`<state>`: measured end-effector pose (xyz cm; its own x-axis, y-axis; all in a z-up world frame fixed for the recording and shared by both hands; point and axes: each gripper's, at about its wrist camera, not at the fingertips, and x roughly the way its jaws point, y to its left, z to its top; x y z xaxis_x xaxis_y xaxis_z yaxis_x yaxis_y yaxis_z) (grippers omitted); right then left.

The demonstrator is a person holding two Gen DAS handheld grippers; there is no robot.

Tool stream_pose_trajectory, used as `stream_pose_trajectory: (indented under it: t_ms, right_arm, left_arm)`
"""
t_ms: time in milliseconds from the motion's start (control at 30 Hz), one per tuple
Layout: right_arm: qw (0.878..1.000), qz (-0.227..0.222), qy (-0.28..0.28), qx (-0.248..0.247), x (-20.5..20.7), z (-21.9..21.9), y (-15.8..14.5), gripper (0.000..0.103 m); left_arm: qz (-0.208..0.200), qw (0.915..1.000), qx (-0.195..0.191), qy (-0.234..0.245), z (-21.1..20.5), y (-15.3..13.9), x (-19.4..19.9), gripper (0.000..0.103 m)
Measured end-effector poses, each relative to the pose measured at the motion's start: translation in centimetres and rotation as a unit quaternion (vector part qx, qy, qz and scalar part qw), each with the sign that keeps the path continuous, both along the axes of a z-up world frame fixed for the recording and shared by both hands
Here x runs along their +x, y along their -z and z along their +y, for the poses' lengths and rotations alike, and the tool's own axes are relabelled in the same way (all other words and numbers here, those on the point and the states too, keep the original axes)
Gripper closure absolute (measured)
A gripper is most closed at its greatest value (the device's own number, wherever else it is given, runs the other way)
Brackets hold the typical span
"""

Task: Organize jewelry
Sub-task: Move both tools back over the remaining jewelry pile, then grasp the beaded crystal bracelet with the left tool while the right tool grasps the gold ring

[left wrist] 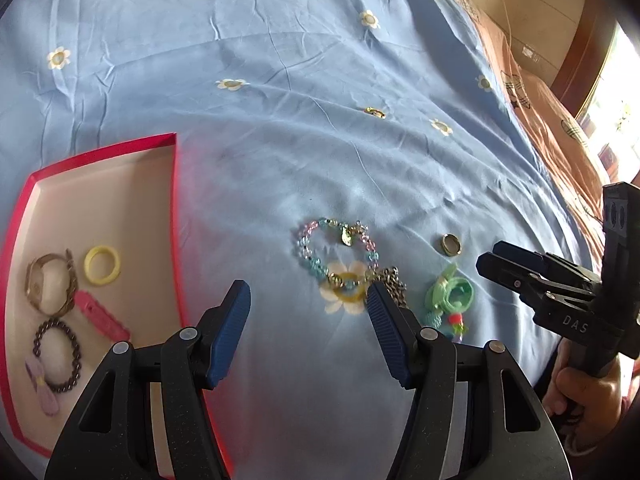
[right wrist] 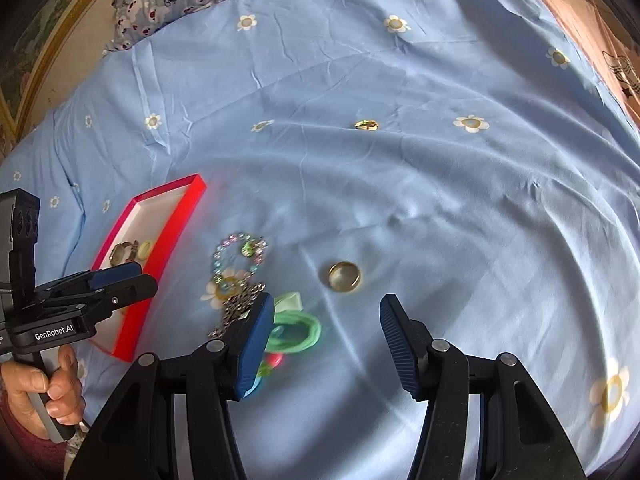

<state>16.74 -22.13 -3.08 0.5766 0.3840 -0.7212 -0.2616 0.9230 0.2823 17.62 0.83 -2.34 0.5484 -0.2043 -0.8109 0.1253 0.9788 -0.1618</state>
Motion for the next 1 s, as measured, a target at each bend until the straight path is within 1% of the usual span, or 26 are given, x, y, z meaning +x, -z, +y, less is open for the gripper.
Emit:
stream_pose_trajectory:
  t_ms: [133,233,267,300,333,367,400,433,567,633,700,833,1000]
  right_arm:
    - [1.0,0.003,-0.003,-0.014,1.5,0.5,0.5,0.047]
    - [1.0,0.005,-0.009,-0.029,2.5,1.1,1.1,0.047]
    - [0.999,0.006,-0.011,-0.033,2.7,1.4,1.3,0.047]
    - [0.999,0.008,-0.013,-0.038,3.0,1.6,1.5,0.047]
    - [0.999,0.011,-0.014,-0.046,3.3,1.9,1.8,0.049]
    - [0.998,0.012,-0.015,-0.052,3.5,2.1,2.1,0.051]
    - [0.998,0.013,-0.017,-0.059,3.6,2.4,2.4,0.053]
    - [0.998,0.012,-0.017,-0.064,3.7,2.5,2.5,0.054]
    - [0.995,-0.004,-0.02,-0.096,3.5,3.3,2.8,0.058]
    - [0.994,-0.01,-0.019,-0.106,3.4,3.4,2.8,0.069]
    - [0.994,-0.011,-0.017,-0.106,3.3,3.4,2.8,0.08]
    - [0.996,-0.012,-0.013,-0.09,3.1,2.9,2.5,0.08]
    - [0.998,-0.018,-0.011,-0.066,2.5,2.4,1.3,0.08]
  left_arm:
    - [0.015,0.9997,0.016,0.009,-1.1,1.2,2.2,0.044]
    - [0.027,0.9991,0.03,0.013,-1.7,2.2,3.7,0.051]
    - [0.032,0.9989,0.032,0.014,-1.8,2.6,4.2,0.056]
    - [0.038,0.9985,0.035,0.015,-1.9,3.1,4.6,0.063]
    - [0.044,0.9981,0.038,0.018,-2.0,3.6,5.0,0.069]
    - [0.045,0.9979,0.043,0.019,-2.0,3.9,5.2,0.08]
    - [0.041,0.9979,0.047,0.021,-2.1,4.0,5.3,0.083]
    - [0.038,0.9978,0.048,0.024,-2.2,4.1,5.3,0.084]
    - [0.036,0.9978,0.045,0.035,-2.5,4.2,5.3,0.096]
    - [0.031,0.998,0.041,0.036,-2.6,4.1,5.2,0.096]
    - [0.029,0.9985,0.027,0.037,-2.6,3.9,5.1,0.097]
    - [0.019,0.9992,0.004,0.035,-2.4,3.3,4.5,0.097]
    - [-0.003,0.9993,-0.02,0.031,-1.6,1.2,3.3,0.097]
